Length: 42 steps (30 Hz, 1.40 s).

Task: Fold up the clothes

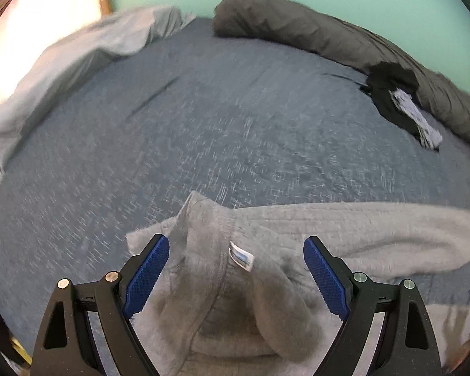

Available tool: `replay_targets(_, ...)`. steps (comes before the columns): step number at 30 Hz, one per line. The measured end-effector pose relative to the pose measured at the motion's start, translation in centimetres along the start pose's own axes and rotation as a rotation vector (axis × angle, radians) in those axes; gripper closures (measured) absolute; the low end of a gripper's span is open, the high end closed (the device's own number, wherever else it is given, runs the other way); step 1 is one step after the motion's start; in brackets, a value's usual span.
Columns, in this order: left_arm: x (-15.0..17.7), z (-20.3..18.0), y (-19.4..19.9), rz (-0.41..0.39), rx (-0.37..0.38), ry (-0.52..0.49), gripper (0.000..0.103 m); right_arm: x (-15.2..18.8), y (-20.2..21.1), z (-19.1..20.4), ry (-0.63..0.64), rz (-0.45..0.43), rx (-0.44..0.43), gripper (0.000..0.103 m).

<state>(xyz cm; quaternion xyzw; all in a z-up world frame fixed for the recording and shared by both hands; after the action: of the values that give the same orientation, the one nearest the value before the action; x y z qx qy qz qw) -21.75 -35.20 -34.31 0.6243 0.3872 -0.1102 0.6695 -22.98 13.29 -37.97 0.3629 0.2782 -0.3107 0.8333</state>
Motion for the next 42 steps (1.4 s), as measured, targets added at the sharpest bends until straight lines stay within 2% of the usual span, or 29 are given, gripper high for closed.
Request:
replay_targets(2,0.1,0.7,-0.9,0.028,0.010,0.035,0.022,0.1,-0.2,-0.4,-0.014,0.006,0.004,0.039)
replay_targets(3,0.2,1.1,-1.3,0.041,0.016,0.052,0.041,0.1,-0.2,-0.6,-0.020,0.006,0.008,0.039)
replay_targets(6,1.0,0.7,-1.2,0.070,0.031,0.021,0.074,0.0,-0.1,-1.0,-0.036,0.004,0.014,0.039)
replay_targets(9,1.3,0.4,0.1,0.067,0.038,-0.003,0.092,-0.1,-0.1,-1.2,-0.040,0.002,0.017,0.039)
replay_targets(10,1.3,0.6,0.7,0.061,0.041,-0.005,0.096,-0.1,-0.1,-1.2,-0.041,0.002,0.018,0.039)
replay_targets(14,1.3,1.6,4.3,0.025,0.055,-0.011,0.098,-0.1,0.0,-1.1,-0.047,0.002,0.014,0.039)
replay_targets(18,2.4,2.6,7.5,0.034,0.066,-0.034,0.103,-0.4,0.5,-0.8,-0.046,-0.010,0.006,0.039)
replay_targets(20,3.5,3.3,8.6,0.058,0.078,-0.028,0.103,-0.5,0.7,-0.7,-0.045,-0.014,0.005,0.039)
replay_targets(24,6.0,5.5,8.3,0.101,0.056,-0.009,0.103,-0.6,0.9,-0.7,-0.052,-0.018,0.004,0.039)
replay_targets(29,5.0,6.2,7.4,0.072,0.053,0.023,0.102,-0.7,0.9,-1.1,-0.060,-0.021,0.012,0.039)
replay_targets(31,4.0,5.6,6.6,0.060,0.060,0.024,0.088,-0.7,0.7,-1.2,-0.061,-0.018,0.015,0.039)
replay_targets(32,3.5,5.3,6.2,0.053,0.064,0.024,0.062,-0.6,0.5,-1.2,-0.062,-0.015,0.017,0.039)
replay_targets(33,3.2,5.0,5.6,0.057,0.075,0.037,0.045,-0.5,0.4,-1.3,-0.063,-0.011,0.019,0.039)
replay_targets(38,2.2,3.7,2.9,0.068,0.130,0.094,0.045,-0.1,-0.2,-1.5,-0.065,0.005,0.025,0.039)
replay_targets(40,1.6,3.4,2.1,0.062,0.111,0.088,0.044,-0.2,-0.2,-1.6,-0.067,0.006,0.027,0.039)
replay_targets(42,0.9,3.3,1.4,0.053,0.083,0.080,0.036,-0.2,-0.2,-1.6,-0.068,0.004,0.025,0.039)
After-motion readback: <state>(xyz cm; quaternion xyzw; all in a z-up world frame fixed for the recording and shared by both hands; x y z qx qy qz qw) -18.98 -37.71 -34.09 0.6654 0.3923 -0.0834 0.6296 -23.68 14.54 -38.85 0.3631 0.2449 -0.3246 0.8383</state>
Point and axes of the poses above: each gripper's, at about its wrist camera, not at the fingertips, and y roughly against the way its jaws point, z to its left, x to its underside, the point moved 6 cm from there along -y, roughly the way its jaws point, and after that the axes turned 8 degrees about -z, right-handed, at the moved point
